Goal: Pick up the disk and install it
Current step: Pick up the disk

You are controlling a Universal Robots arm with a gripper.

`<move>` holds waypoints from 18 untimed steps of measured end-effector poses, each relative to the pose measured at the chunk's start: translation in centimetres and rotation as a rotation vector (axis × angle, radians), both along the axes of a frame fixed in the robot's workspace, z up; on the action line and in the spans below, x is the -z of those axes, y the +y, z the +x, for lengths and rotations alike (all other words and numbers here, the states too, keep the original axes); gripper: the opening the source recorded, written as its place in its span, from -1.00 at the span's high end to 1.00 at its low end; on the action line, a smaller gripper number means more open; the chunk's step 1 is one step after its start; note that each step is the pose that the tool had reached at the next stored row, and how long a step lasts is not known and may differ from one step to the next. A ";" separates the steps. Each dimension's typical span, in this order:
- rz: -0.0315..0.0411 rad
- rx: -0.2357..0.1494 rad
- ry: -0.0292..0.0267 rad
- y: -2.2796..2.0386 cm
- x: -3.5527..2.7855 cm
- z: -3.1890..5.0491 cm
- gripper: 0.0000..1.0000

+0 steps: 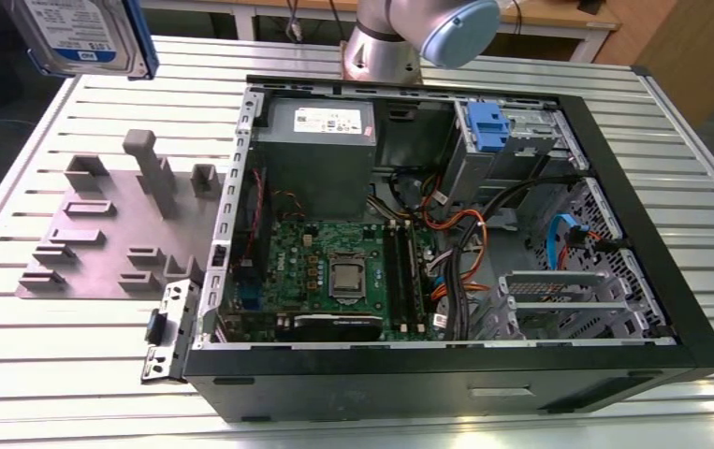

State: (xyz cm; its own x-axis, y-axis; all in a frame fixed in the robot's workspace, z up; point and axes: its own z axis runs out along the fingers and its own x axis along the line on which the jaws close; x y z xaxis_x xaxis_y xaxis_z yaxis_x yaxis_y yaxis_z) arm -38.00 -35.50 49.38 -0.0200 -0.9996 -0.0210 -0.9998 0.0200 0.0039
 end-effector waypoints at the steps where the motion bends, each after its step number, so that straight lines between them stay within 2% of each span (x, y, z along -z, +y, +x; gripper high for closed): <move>1: 0.0000 0.000 -0.0001 -0.10 0.00 0.03 0.27; 18: 0.0000 0.000 0.0000 -0.21 0.00 1.48 0.27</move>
